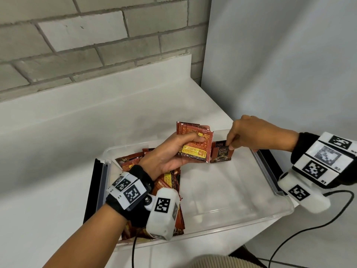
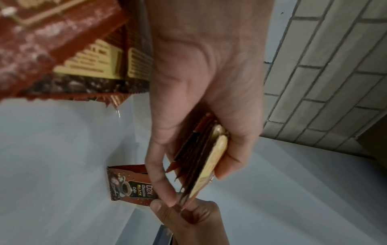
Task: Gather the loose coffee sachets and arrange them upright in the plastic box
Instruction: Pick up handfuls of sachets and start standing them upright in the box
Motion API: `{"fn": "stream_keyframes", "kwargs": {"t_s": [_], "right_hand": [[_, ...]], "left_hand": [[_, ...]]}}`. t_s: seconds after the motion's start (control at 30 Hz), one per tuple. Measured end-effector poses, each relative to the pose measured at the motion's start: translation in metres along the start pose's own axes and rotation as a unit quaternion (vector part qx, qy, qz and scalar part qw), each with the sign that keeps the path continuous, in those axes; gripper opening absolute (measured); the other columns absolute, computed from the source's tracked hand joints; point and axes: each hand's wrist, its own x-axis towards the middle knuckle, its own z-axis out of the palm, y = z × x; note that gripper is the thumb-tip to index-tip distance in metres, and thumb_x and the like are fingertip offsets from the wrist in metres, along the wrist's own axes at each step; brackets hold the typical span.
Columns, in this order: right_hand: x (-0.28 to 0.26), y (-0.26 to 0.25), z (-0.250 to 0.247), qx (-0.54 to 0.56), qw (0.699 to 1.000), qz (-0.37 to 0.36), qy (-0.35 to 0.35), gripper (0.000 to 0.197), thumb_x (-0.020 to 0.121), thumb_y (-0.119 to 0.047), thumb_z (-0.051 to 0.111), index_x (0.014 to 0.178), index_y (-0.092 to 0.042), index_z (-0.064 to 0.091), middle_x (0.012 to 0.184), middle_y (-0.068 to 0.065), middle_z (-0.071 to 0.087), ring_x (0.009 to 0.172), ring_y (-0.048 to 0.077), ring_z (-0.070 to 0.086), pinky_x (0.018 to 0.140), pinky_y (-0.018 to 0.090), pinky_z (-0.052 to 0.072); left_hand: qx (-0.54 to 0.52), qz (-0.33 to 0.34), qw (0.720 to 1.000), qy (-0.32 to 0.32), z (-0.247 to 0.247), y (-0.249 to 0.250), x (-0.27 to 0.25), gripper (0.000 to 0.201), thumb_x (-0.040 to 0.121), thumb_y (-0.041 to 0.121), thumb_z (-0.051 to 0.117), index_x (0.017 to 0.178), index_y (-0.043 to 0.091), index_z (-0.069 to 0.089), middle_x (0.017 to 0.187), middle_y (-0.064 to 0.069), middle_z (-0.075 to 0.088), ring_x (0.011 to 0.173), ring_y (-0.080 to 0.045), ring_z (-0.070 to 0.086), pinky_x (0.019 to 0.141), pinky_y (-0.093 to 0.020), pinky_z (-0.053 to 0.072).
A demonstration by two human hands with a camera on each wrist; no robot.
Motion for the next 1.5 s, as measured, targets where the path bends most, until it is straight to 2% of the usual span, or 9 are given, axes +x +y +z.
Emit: {"fn": "stream_keyframes", "kwargs": {"t_s": [0.13,0.3,0.47,0.77,0.87,0.97,1.07,1.27,1.5], "right_hand": [[0.0,-0.002,0.002,-0.023,1.0,-0.006,0.015,0.016,0.083,-0.024,0.071,0.099,-0.025,0.075,0.071,-0.021,0.049,0.095,0.018,0.058,0.069,0.027,0.044],[0.0,0.0,0.002,-0.005,0.999,0.0,0.039,0.014,0.082,-0.022,0.073,0.095,-0.024,0.076,0.088,-0.006,0.069,0.072,0.011,0.057,0.066,0.026,0.046],[0.0,0.001,0.004,0.004,0.999,0.005,0.05,0.012,0.08,-0.021,0.074,0.092,-0.023,0.077,0.076,-0.013,0.059,0.08,0.014,0.059,0.073,0.03,0.05],[-0.002,0.0,0.003,0.001,0.999,0.003,0.047,0.013,0.079,-0.022,0.076,0.091,-0.021,0.077,0.091,-0.004,0.071,0.085,0.015,0.064,0.076,0.034,0.052],[-0.004,0.002,-0.002,0.039,0.998,0.004,0.042,0.011,0.08,-0.017,0.075,0.09,-0.019,0.076,0.088,-0.003,0.072,0.057,-0.005,0.061,0.057,0.015,0.046],[-0.009,0.005,-0.012,0.11,0.992,0.015,0.052,0.007,0.08,-0.018,0.075,0.087,-0.021,0.075,0.085,-0.004,0.074,0.035,0.003,0.053,0.049,0.008,0.04],[-0.021,0.0,-0.022,0.232,0.971,0.024,0.061,0.002,0.081,-0.024,0.075,0.083,-0.023,0.074,0.081,-0.004,0.074,0.042,0.01,0.058,0.045,0.016,0.044],[-0.042,-0.029,-0.011,0.43,0.902,0.012,0.032,0.042,0.064,-0.041,0.076,0.098,-0.017,0.067,0.078,0.004,0.072,0.054,0.016,0.06,0.043,0.023,0.046],[-0.041,-0.042,0.013,0.463,0.88,-0.018,0.105,0.011,0.082,-0.013,0.072,0.082,-0.008,0.063,0.075,0.005,0.065,0.047,0.015,0.057,0.038,0.021,0.041]], "left_hand": [[-0.006,-0.02,0.999,-0.025,0.001,0.0,-0.002,0.034,0.071,0.01,0.064,0.105,0.01,0.058,0.082,-0.009,0.072,0.075,-0.022,0.071,0.075,-0.047,0.057],[-0.014,-0.024,0.999,-0.041,0.0,-0.001,-0.002,0.04,0.076,0.009,0.065,0.116,0.015,0.06,0.098,-0.012,0.071,0.086,-0.029,0.07,0.072,-0.053,0.058],[-0.011,-0.007,1.0,-0.026,0.001,0.002,-0.003,0.033,0.074,0.011,0.064,0.106,0.006,0.059,0.086,-0.012,0.072,0.076,-0.024,0.071,0.064,-0.039,0.061],[-0.027,0.029,0.999,-0.03,0.002,0.004,-0.003,0.025,0.074,0.012,0.063,0.098,0.006,0.061,0.082,-0.01,0.071,0.075,-0.021,0.071,0.069,-0.035,0.061],[-0.027,0.025,0.999,-0.036,0.0,0.003,-0.003,0.026,0.075,0.012,0.064,0.1,0.006,0.06,0.084,-0.01,0.071,0.078,-0.023,0.071,0.073,-0.04,0.06],[-0.026,0.021,0.999,-0.036,-0.002,0.002,-0.003,0.028,0.077,0.012,0.063,0.104,0.007,0.06,0.087,-0.01,0.072,0.082,-0.024,0.071,0.082,-0.046,0.057],[-0.013,0.031,0.999,-0.026,-0.003,0.002,-0.002,0.029,0.076,0.013,0.064,0.104,0.009,0.062,0.09,-0.008,0.073,0.084,-0.022,0.071,0.085,-0.039,0.057],[-0.017,0.044,0.998,-0.044,-0.003,-0.001,0.0,0.023,0.082,0.01,0.065,0.105,0.011,0.067,0.101,-0.01,0.072,0.091,-0.023,0.07,0.081,-0.032,0.058],[-0.026,0.028,0.993,-0.108,0.0,-0.002,-0.003,0.048,0.054,0.042,0.088,0.094,0.017,0.078,0.096,-0.009,0.073,0.087,-0.022,0.071,0.075,-0.034,0.059]]}}
